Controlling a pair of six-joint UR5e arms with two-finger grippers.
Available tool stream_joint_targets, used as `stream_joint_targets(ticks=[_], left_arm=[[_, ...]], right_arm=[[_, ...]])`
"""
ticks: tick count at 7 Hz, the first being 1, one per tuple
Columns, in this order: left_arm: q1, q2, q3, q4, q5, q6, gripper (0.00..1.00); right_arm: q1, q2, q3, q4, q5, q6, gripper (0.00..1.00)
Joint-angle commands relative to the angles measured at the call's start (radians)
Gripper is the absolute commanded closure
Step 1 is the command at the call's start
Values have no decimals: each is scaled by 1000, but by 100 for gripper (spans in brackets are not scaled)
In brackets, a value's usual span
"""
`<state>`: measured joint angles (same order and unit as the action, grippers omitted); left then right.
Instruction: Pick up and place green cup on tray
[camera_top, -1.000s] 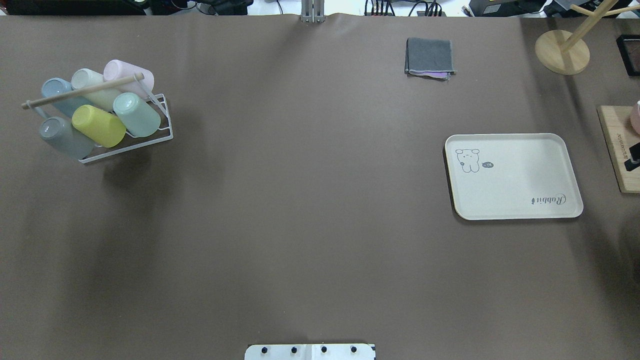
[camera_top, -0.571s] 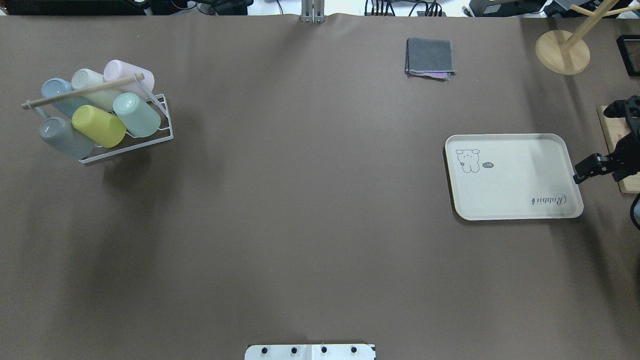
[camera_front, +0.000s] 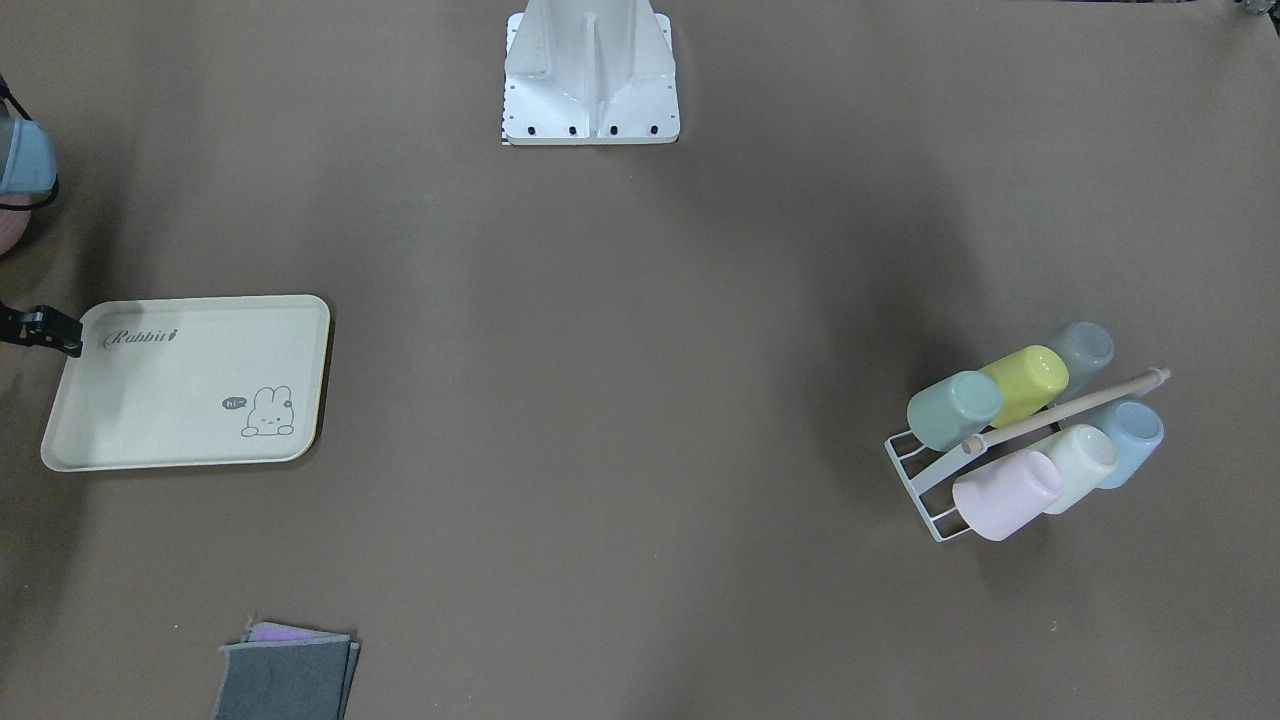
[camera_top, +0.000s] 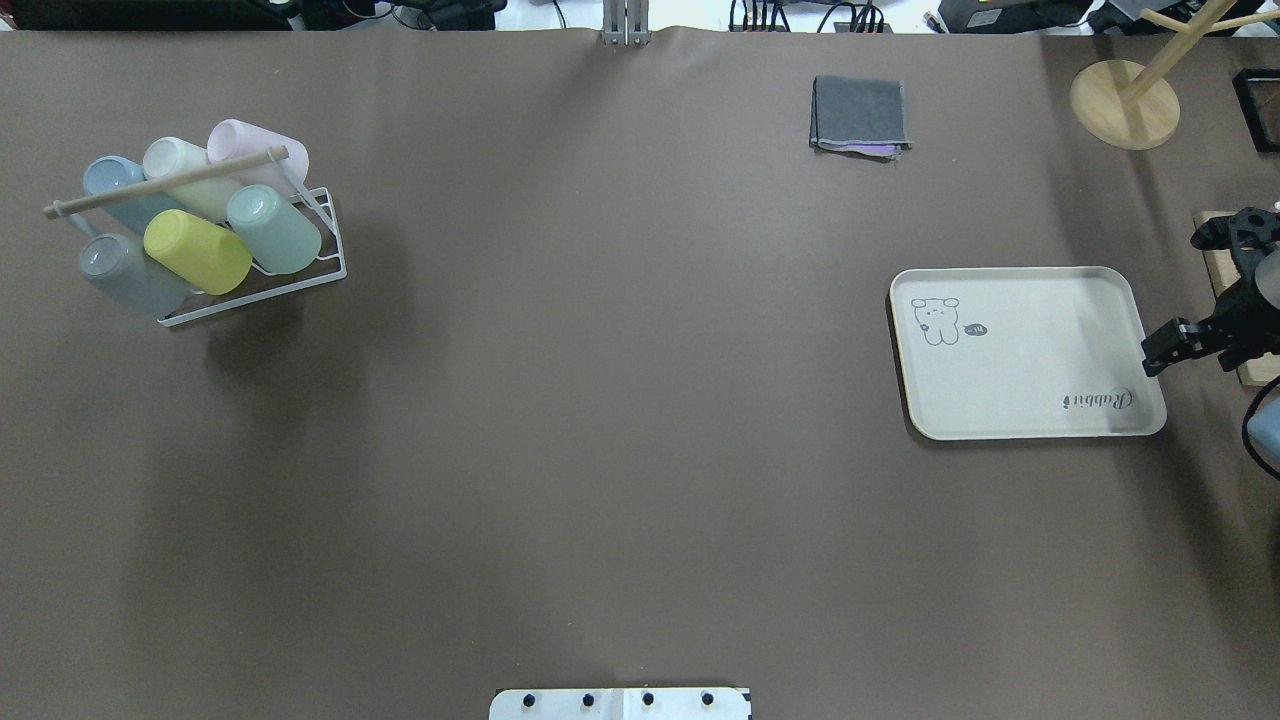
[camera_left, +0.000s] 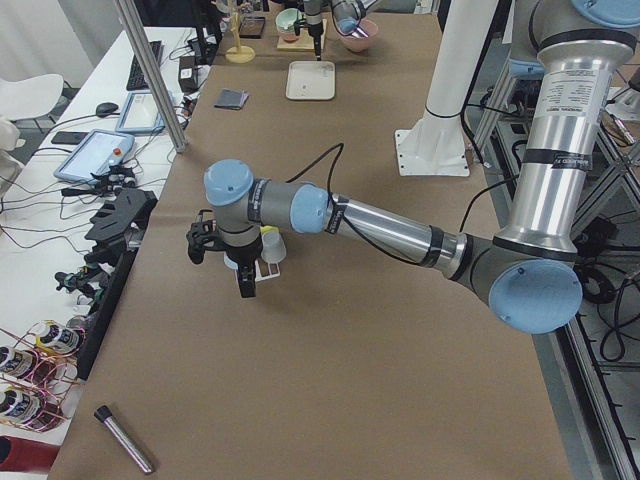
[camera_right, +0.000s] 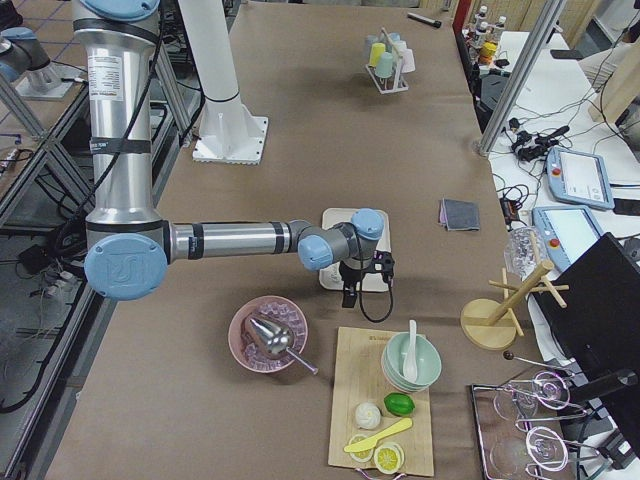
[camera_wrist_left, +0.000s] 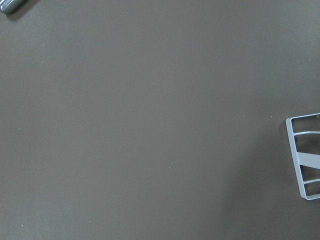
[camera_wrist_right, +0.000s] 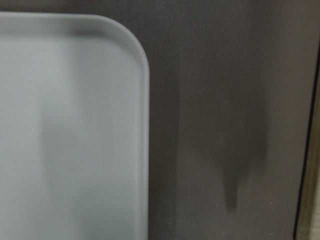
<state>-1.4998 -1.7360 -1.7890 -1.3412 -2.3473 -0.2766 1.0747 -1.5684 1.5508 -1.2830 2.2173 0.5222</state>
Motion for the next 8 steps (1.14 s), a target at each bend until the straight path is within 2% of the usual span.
stream_joint_targets(ticks=[1,2,4,5,6,7,8], left_arm=[[62,-46,-140,39,0,-3,2],[135,-59,-197,39,2,-4,2],[235,-141,-251,118,22,-12,2],[287,-262,-253,204,133,-6,3],[346,-334,-266,265,207,16,3],[392,-373,-259,278,212,153,2],[467,-381,-262,277,274,251,2]], right_arm=[[-1,25,-34,1,5,7,18],[-2,25,-34,1,8,8,28],[-2,28,-37,1,19,9,36],[-2,37,-44,1,21,9,40],[-4,44,-47,1,21,9,40],[-4,50,-55,2,24,9,42],[-4,60,-69,2,24,9,44]])
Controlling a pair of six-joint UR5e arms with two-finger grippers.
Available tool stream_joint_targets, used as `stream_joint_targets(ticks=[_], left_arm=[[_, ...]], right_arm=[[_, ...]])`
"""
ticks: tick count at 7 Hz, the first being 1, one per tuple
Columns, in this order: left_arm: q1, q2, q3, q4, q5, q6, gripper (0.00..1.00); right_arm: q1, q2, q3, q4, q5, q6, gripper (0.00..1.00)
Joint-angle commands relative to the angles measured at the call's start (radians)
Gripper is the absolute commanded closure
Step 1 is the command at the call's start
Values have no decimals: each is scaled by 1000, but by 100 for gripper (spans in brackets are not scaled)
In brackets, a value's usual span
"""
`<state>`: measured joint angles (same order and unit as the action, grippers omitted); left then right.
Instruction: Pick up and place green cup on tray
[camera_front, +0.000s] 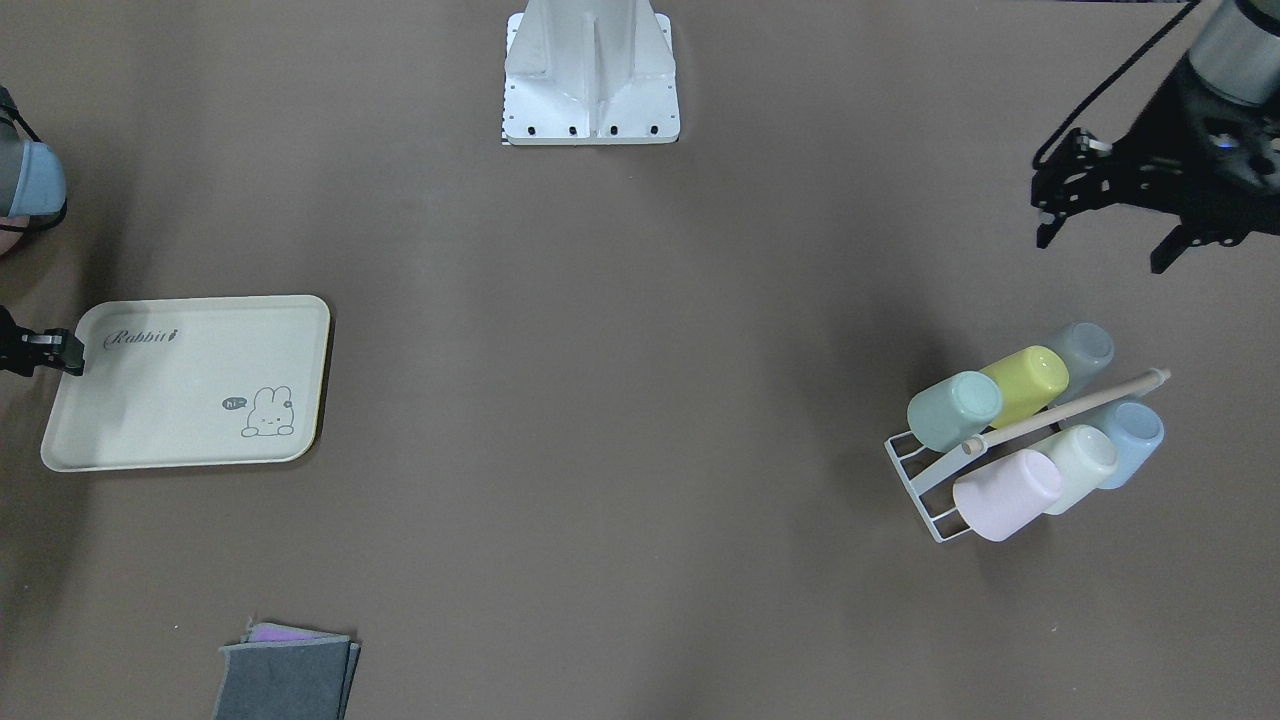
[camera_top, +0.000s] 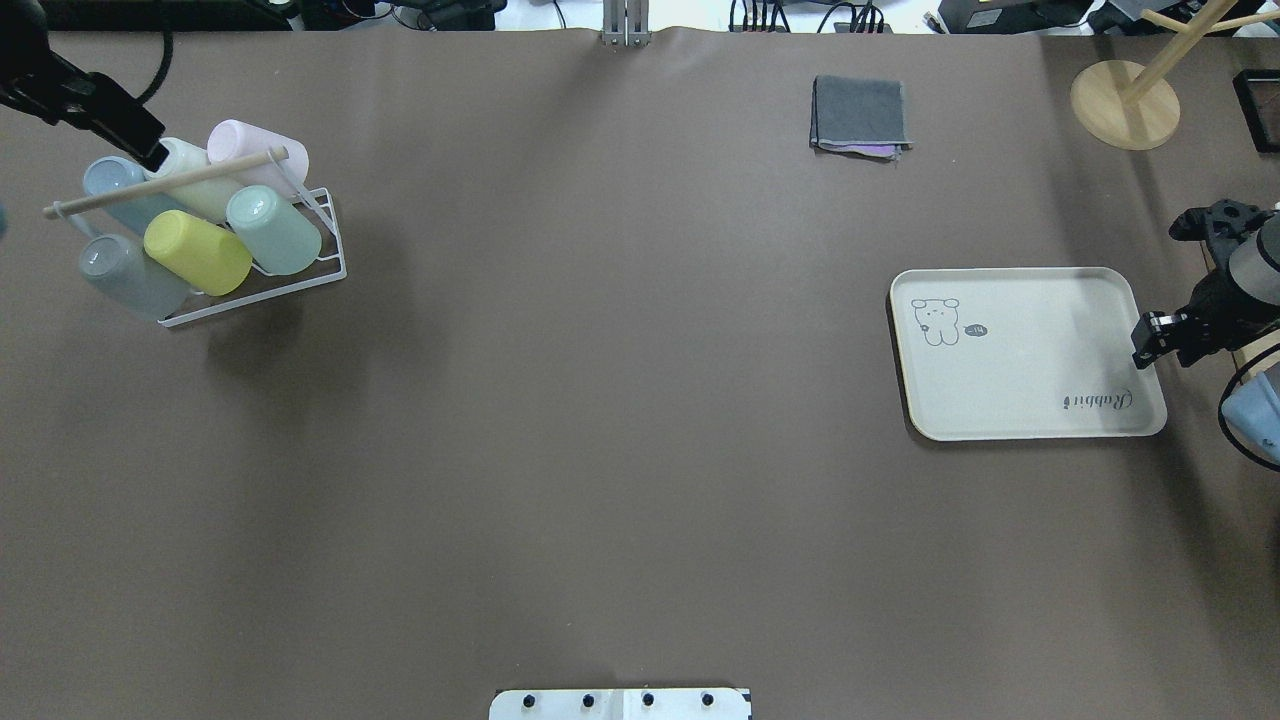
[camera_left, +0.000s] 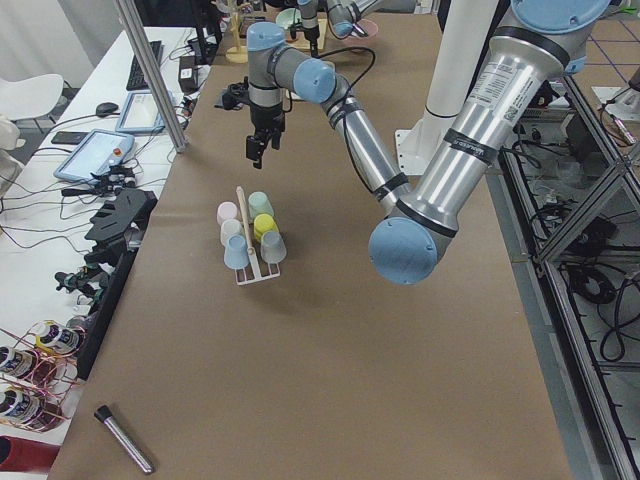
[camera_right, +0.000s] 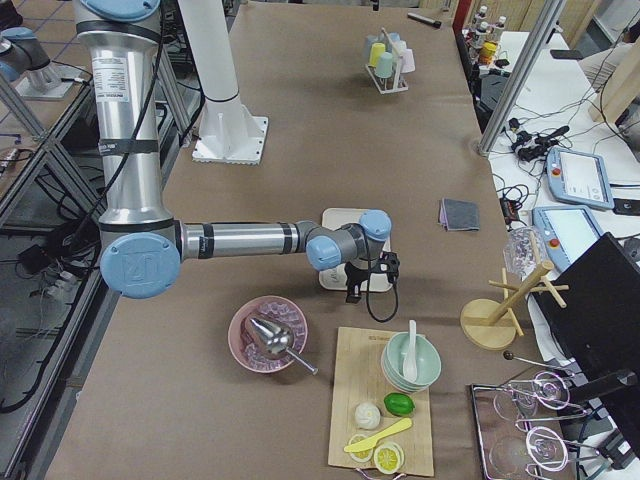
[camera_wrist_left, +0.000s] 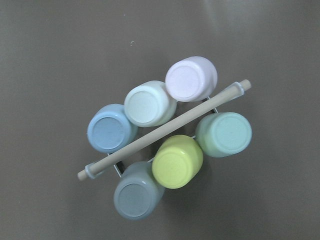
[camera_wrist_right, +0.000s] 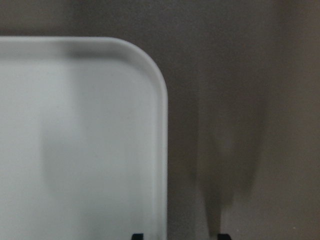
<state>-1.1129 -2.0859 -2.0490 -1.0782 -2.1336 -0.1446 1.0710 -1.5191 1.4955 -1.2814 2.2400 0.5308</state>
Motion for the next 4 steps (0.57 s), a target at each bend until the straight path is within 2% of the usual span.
stream_joint_targets(ticks=[1,3,4], left_arm=[[143,-46,-2,14,154,231,2],[292,-54,-17,7,454,568,2],[370,-46,-19,3,543,594,2]], right_arm=[[0,11,-14,1,1,0,49],[0,11,-14,1,3,0,56],[-2,11,-14,1,3,0,60]])
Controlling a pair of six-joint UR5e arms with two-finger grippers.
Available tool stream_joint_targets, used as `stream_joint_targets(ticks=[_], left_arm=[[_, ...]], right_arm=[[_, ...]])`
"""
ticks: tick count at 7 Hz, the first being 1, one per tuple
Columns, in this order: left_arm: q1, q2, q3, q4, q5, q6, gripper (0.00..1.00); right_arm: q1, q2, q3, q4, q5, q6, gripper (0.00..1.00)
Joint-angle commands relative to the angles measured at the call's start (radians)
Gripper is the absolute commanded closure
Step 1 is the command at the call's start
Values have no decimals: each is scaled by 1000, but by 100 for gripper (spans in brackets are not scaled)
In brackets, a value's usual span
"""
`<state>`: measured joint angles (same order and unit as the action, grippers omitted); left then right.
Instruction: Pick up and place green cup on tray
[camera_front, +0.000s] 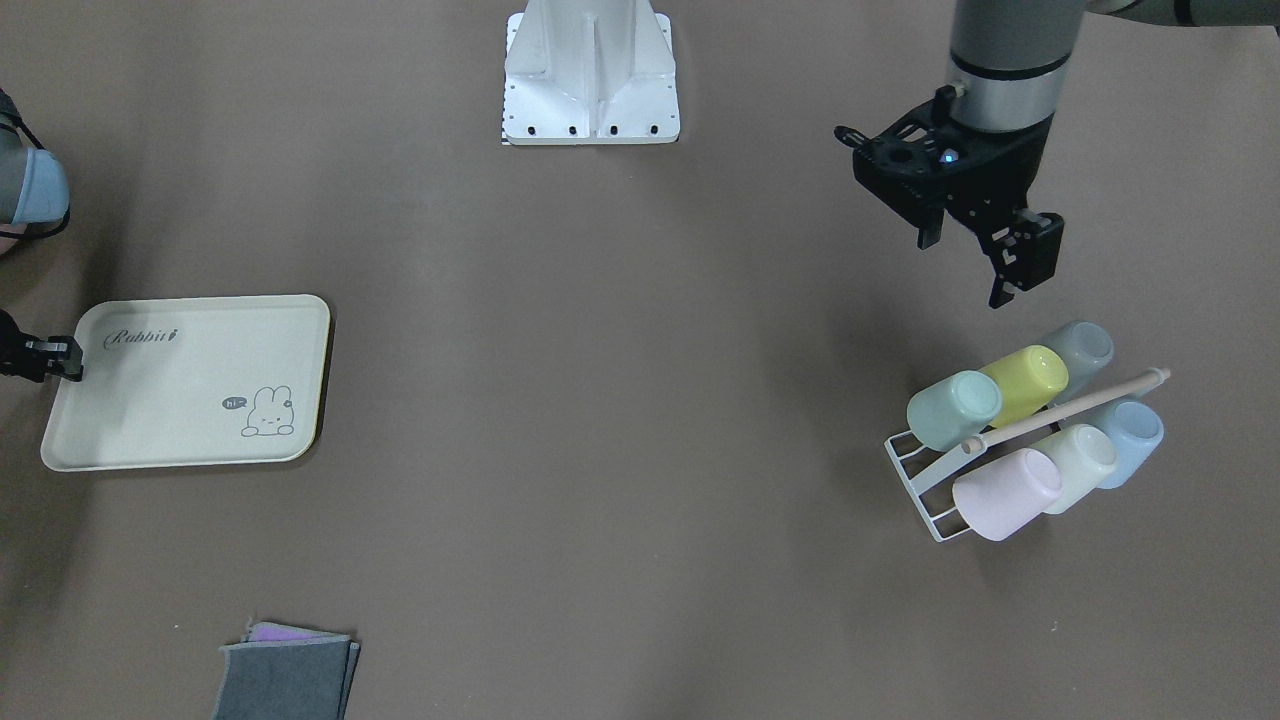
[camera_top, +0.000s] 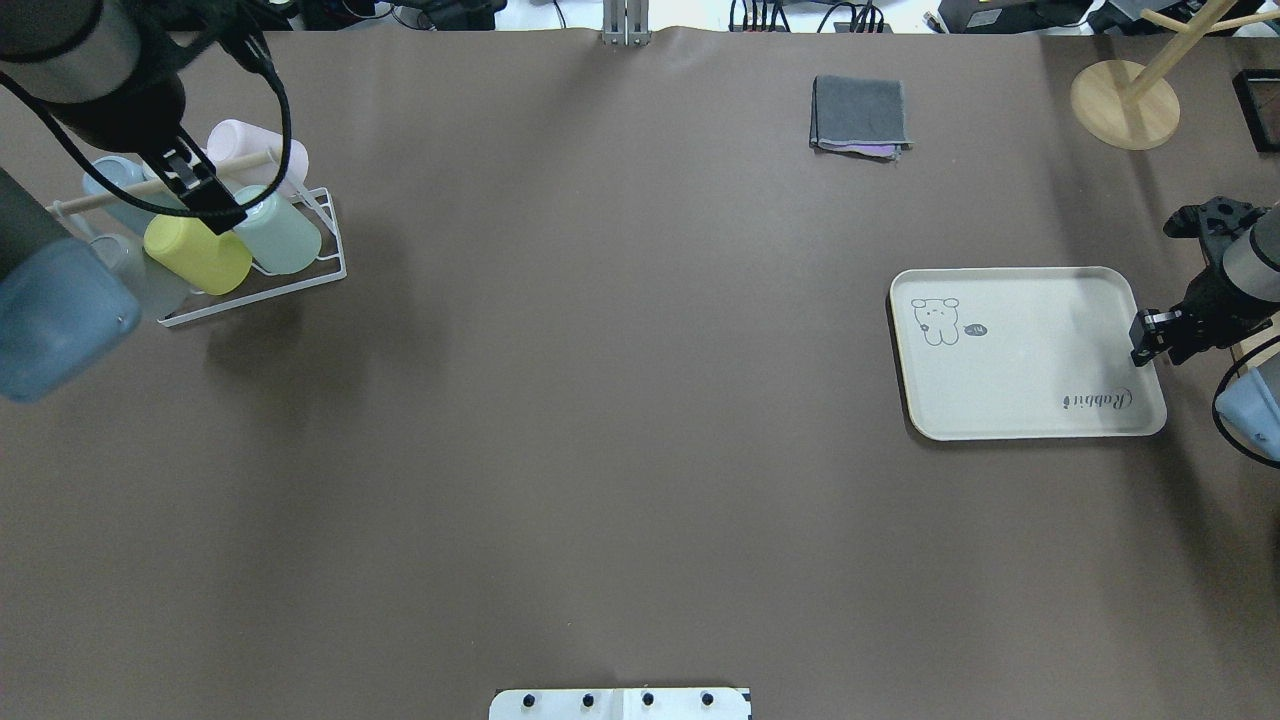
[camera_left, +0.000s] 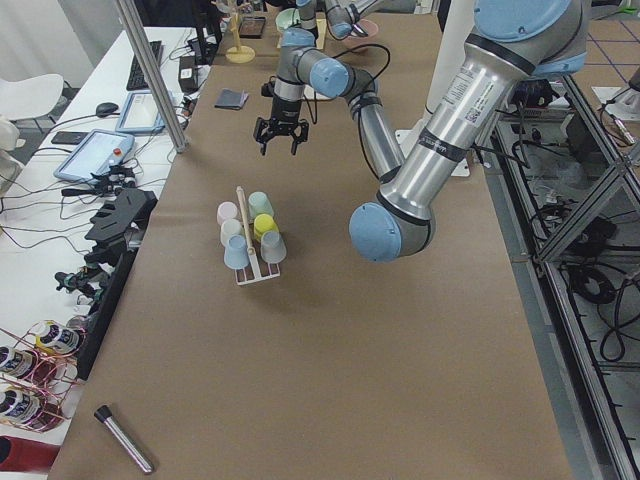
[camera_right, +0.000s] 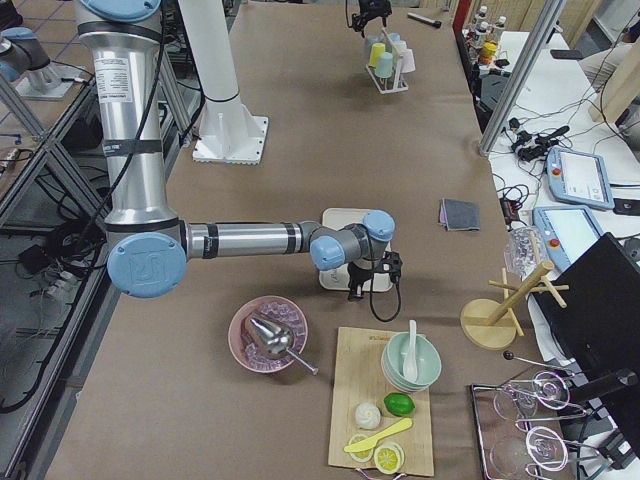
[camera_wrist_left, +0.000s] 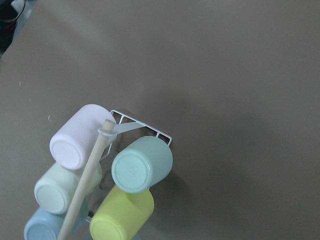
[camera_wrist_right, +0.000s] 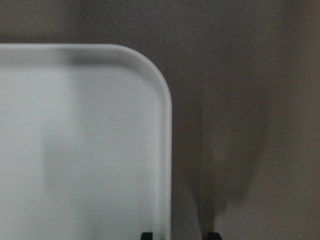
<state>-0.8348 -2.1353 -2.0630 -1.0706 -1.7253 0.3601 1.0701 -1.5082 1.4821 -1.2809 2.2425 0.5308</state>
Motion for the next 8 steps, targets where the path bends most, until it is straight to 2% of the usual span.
stream_joint_targets(ticks=[1,4,5,6,7,8], left_arm=[[173,0,-6,-2,252,130,2],[336,9,-3,12,554,330,2],[379,20,6,12,611,371,2],[431,26,59,11,707,391,2],[450,62,88,9,799,410,2],[451,98,108,9,849,442,2]], right_arm=[[-1,-1,-2,0,0,0,66],[-1,0,-11,2,0,-2,81],[-1,0,-13,2,0,-2,91],[-1,0,-11,2,0,-3,100],[1,-1,-3,5,24,-6,100],[2,-3,4,6,55,-9,100]])
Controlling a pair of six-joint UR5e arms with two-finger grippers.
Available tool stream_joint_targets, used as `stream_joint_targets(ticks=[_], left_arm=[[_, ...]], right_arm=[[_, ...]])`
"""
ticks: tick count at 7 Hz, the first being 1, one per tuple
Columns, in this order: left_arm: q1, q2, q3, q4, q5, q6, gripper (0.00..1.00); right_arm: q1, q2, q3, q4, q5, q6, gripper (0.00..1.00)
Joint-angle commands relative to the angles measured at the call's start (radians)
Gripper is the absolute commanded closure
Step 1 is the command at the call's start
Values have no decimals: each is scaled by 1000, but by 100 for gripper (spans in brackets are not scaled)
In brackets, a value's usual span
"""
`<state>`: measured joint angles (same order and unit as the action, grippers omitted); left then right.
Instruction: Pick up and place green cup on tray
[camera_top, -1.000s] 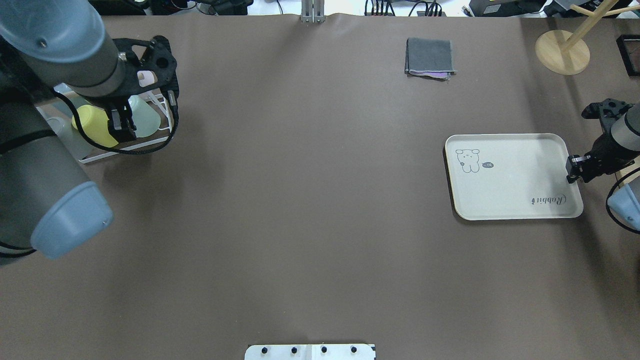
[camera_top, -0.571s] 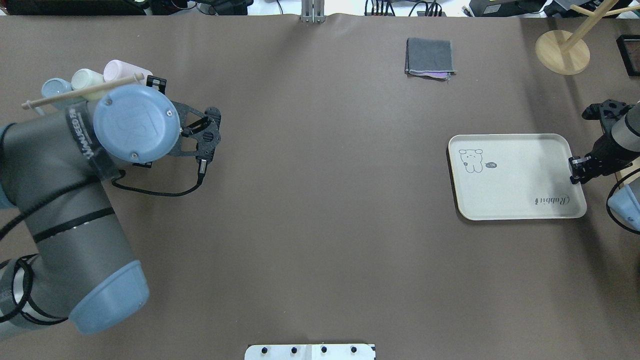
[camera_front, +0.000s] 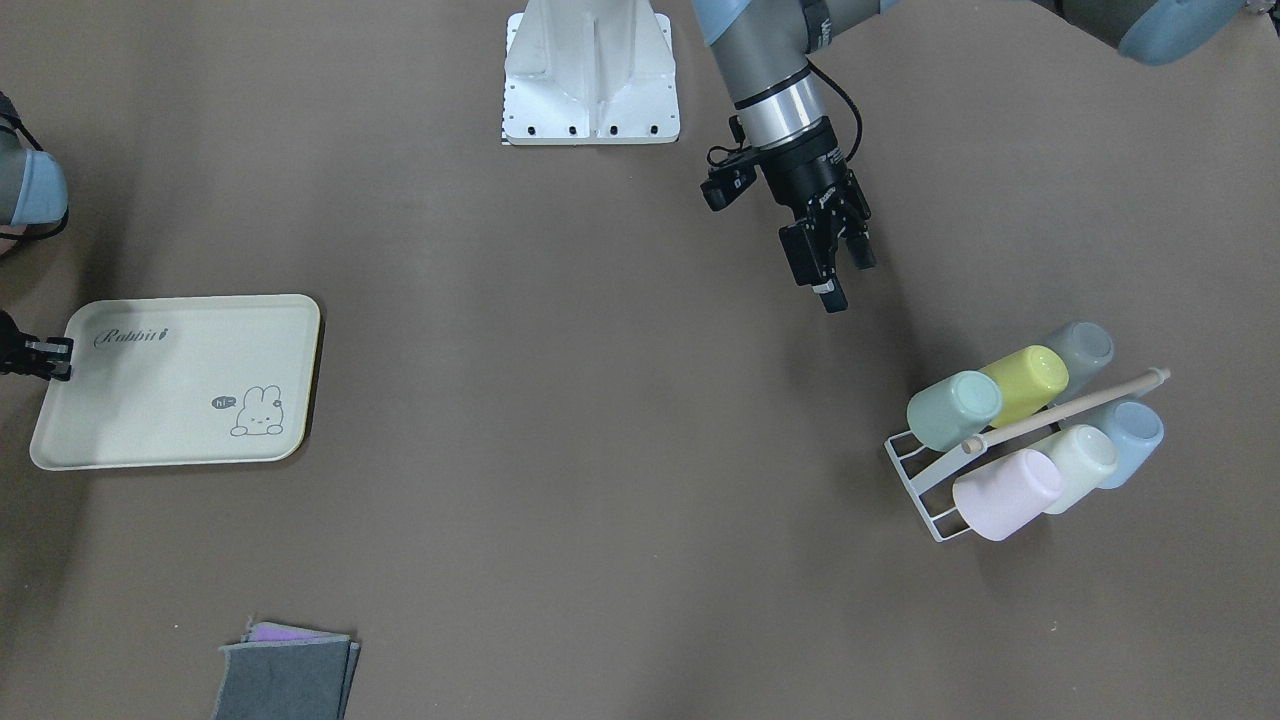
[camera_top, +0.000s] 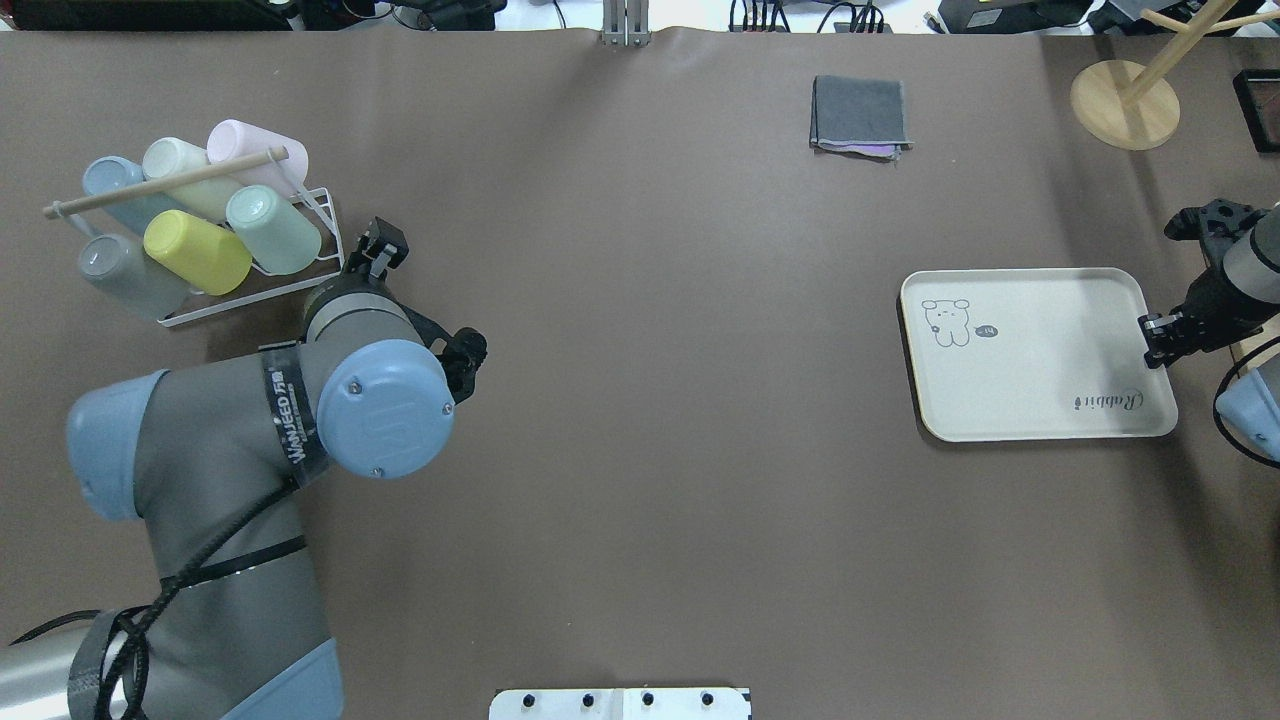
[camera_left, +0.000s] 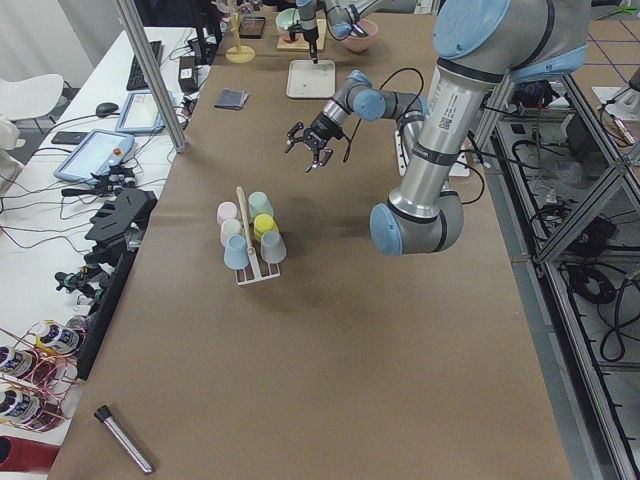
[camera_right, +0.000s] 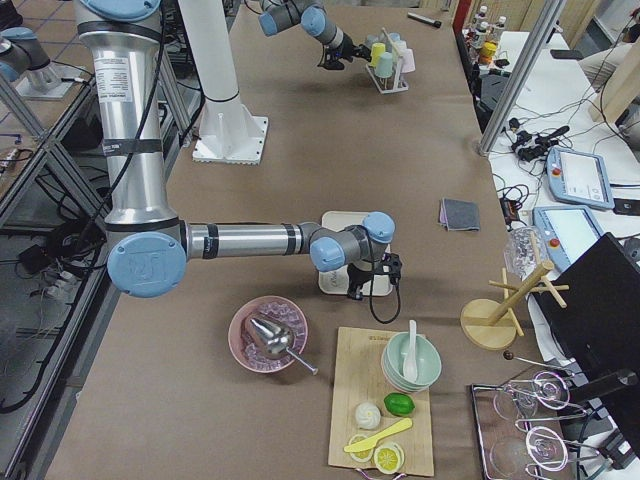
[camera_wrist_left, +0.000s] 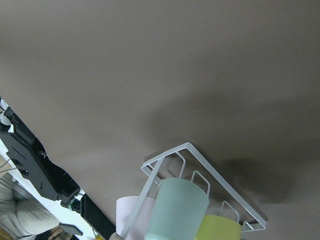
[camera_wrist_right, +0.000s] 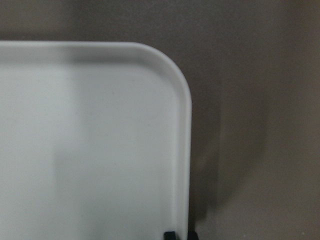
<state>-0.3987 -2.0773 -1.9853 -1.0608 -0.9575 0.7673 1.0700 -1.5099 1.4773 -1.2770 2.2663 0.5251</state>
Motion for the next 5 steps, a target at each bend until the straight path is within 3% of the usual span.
stream_joint_targets(ticks=[1,5], left_arm=[[15,70,63,-1,138,43,2],[26,66,232,-1,232,79,2]], right_arm=[[7,-4,15,19,54,-5,100],[100,-33,72,33,188,-39,100]])
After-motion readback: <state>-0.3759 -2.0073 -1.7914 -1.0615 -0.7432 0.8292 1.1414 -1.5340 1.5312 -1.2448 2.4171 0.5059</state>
